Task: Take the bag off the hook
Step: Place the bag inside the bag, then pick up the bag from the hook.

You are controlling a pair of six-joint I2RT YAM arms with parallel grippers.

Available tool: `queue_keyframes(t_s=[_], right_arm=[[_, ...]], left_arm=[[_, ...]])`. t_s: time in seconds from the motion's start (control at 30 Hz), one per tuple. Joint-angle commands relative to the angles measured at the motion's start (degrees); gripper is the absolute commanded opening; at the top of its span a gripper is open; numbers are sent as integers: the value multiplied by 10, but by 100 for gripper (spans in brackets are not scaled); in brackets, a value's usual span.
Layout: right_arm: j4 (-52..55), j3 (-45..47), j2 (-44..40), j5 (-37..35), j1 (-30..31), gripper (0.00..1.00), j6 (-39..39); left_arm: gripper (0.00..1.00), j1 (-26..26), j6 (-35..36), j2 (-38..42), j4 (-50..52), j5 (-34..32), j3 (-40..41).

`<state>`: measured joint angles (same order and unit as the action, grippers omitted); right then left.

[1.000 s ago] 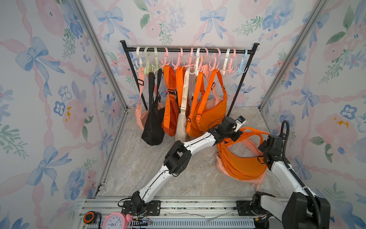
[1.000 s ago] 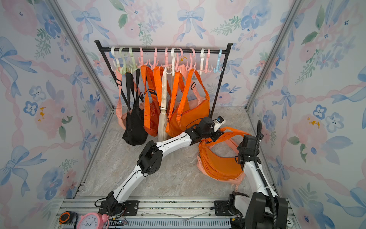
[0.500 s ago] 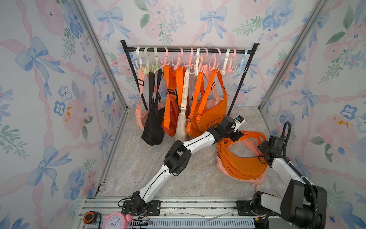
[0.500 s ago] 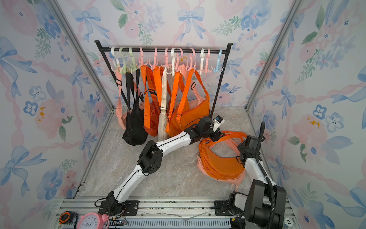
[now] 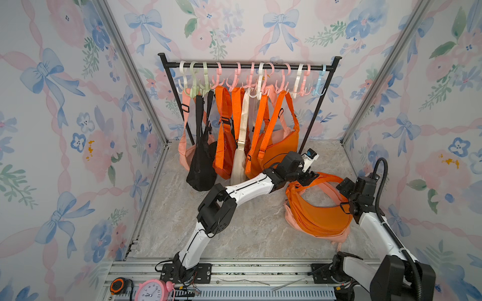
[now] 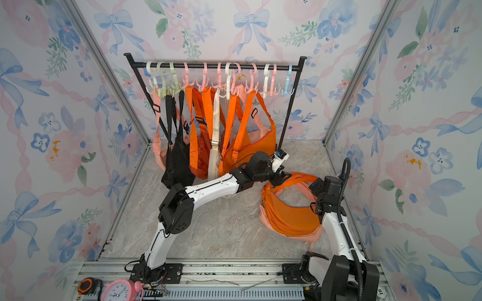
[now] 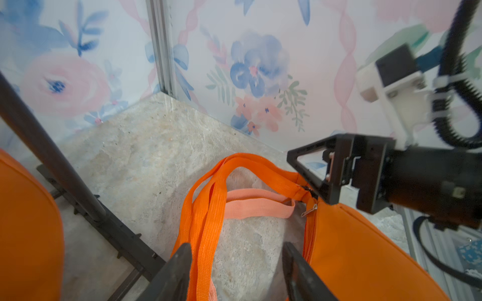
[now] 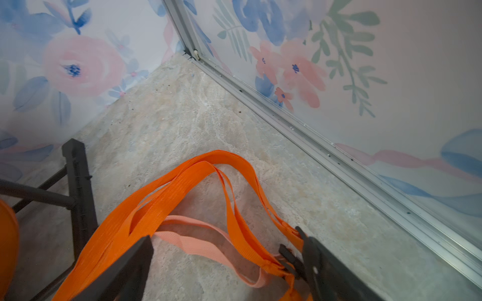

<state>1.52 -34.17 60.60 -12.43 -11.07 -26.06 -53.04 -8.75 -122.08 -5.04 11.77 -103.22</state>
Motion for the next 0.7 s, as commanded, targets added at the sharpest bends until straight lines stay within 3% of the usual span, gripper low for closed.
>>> queue_keyframes(t_s=[0.0,0.27,0.5,0.67], right_arm=[[-12,-10,-38,-6,46,91,17],[-56,-45,-96,33,160,94,67],[-98,-95,-87,105,199,94,95],[-125,-124,-59,140,220,93,112]], left_arm=[[57,-3,0,73,-63,-35,58],[57,1,21,177,-30,-111,109],[57,15,53,232,-18,-171,134],[56,46,46,256,-32,-162,151]])
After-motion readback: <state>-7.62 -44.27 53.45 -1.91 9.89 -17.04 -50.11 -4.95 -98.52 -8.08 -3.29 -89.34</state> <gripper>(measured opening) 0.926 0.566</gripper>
